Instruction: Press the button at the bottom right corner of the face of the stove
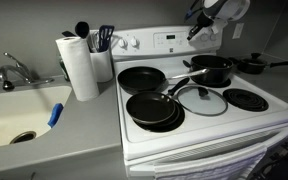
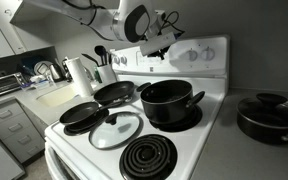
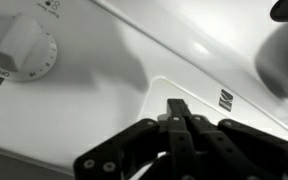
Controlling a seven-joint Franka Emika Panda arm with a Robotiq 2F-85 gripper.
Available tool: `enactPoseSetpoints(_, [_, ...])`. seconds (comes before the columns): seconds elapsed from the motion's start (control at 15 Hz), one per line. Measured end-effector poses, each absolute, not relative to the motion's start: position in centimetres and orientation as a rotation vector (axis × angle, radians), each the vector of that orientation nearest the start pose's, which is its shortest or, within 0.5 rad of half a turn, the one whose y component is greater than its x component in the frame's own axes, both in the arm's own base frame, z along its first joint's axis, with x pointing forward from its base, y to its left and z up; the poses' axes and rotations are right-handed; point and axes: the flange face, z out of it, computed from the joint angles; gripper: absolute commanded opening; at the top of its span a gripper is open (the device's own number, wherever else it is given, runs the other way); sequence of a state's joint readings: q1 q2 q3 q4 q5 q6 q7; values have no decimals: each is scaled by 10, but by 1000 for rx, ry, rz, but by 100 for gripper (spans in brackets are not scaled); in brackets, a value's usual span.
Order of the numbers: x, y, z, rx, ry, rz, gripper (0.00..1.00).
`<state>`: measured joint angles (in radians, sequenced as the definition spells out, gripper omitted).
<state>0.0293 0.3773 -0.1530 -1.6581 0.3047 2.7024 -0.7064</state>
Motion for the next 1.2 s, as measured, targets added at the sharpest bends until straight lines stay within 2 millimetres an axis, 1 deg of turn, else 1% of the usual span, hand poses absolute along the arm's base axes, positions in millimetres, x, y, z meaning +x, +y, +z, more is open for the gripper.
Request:
enactPoseSetpoints(0.4, [719, -68, 451, -3024, -603, -1055, 0])
enactPoseSetpoints(0.67, [726, -61, 450, -3027, -589, -1078, 0])
enactPoseSetpoints(0.93, [729, -60, 451, -3045, -574, -1089, 0])
enactPoseSetpoints(1.2, [732, -56, 446, -3050, -550, -1084, 0])
